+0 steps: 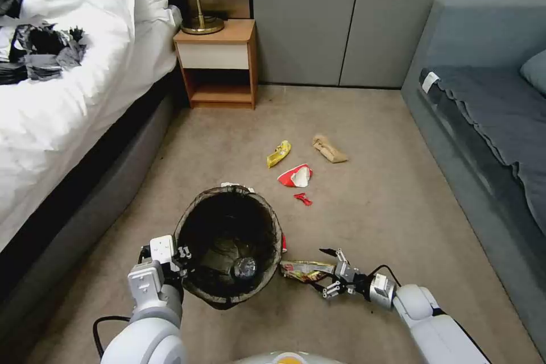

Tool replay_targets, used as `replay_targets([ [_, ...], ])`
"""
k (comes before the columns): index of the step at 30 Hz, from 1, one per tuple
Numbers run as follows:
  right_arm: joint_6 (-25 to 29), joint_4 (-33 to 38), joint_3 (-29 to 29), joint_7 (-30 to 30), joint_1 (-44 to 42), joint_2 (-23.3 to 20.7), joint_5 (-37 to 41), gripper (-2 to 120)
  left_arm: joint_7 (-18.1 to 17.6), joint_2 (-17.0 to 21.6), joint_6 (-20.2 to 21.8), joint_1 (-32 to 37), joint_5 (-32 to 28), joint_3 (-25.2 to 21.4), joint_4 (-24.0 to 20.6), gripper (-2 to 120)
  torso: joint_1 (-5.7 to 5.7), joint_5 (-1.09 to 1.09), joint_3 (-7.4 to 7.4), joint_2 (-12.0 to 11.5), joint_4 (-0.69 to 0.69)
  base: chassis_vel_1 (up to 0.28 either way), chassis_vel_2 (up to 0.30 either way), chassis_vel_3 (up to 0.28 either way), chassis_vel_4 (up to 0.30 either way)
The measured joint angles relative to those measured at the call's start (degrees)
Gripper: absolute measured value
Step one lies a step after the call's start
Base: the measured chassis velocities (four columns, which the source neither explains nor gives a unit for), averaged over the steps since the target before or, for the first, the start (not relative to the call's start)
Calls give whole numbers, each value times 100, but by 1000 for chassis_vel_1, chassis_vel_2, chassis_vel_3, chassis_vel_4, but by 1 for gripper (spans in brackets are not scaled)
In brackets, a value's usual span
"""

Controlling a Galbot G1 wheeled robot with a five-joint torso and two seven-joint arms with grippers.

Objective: Pick up the trash bin, then pick up the garbage from the floor and place it into the trash bin.

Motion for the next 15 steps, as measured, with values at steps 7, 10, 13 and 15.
replay_targets([
  [7,73,-499,37,184,140,128,-267,100,0,-13,-4,-4,12,6,11,0,0,0,0,0,-1,0,0,0,0],
  [10,117,-701,74,230,189,178,-340,99,0,-16,-6,-5,15,10,15,0,0,0,0,0,-1,0,0,0,0],
  [13,132,-825,91,246,217,209,-380,96,0,-22,-8,-5,26,15,24,0,0,-1,0,0,0,0,0,0,0],
  [15,145,-957,101,263,242,255,-440,87,0,-33,-12,0,40,31,32,0,0,-1,-1,0,-1,0,0,0,0],
])
